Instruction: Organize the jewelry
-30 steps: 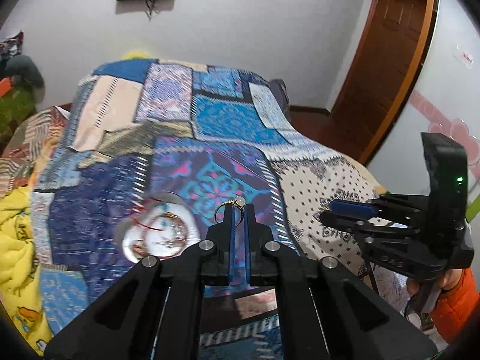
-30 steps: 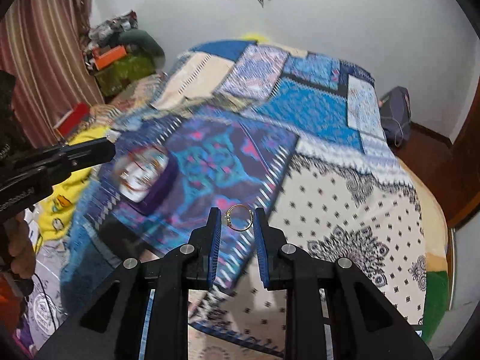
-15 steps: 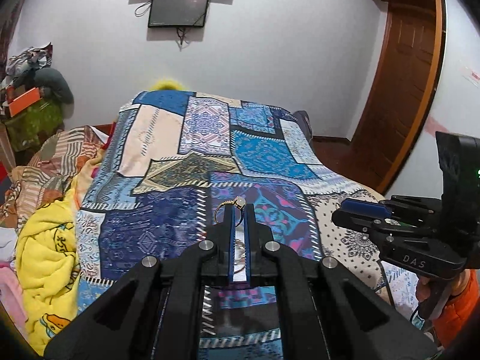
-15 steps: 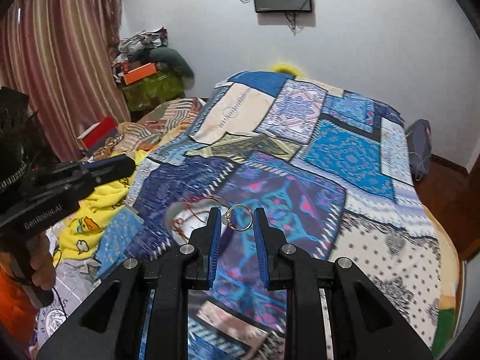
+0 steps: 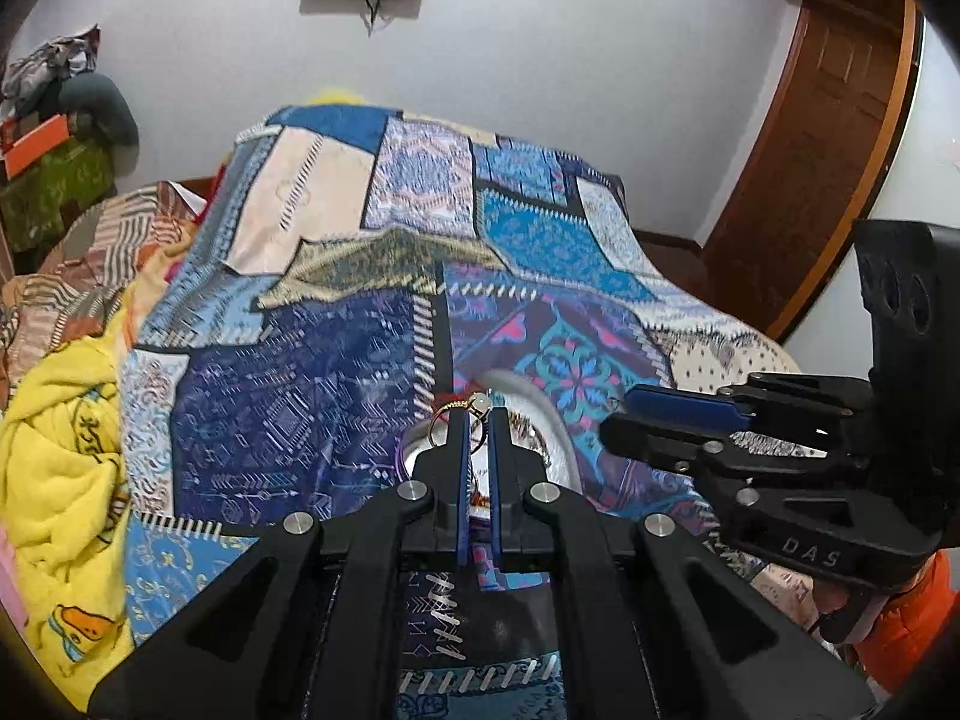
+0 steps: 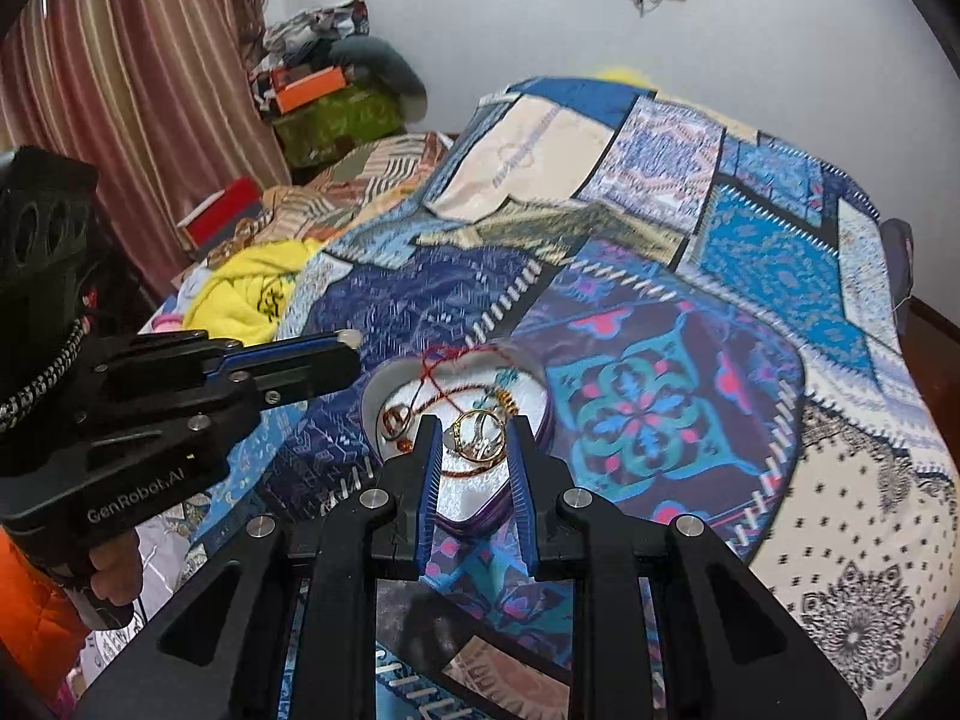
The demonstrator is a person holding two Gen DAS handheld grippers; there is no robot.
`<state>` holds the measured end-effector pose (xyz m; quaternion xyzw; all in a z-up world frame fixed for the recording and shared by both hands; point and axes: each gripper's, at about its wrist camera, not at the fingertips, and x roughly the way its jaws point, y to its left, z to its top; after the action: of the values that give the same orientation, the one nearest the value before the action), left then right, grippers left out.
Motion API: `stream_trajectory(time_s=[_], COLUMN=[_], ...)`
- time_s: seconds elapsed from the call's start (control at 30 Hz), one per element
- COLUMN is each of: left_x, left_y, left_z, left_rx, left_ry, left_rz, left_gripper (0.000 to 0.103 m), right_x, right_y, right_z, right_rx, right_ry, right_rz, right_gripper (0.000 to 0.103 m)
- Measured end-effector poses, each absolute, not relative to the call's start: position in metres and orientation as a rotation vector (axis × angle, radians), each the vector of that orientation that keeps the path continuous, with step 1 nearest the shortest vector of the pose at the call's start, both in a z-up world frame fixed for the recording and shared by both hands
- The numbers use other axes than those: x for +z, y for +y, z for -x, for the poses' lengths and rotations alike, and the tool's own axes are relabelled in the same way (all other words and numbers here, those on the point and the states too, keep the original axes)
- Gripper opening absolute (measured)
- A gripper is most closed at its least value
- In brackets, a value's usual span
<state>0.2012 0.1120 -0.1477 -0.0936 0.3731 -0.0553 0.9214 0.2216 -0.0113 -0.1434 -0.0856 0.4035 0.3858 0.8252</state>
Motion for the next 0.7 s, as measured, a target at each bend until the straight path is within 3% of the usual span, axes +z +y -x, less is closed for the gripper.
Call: stream_trajectory(time_s=[0.7], left_x=[-0.181], left_y=[0.107], left_z=[-0.232], left_rx=[-0.159], left_ry=[0.855], left_rz=[0.218], left_gripper=[0.003], right_x=[-0.167], right_y=[-0.002], right_z=[-0.228], right_rx=[0.843], right_ry=[0.916], right_rz=[0.208], right_gripper=[0.02])
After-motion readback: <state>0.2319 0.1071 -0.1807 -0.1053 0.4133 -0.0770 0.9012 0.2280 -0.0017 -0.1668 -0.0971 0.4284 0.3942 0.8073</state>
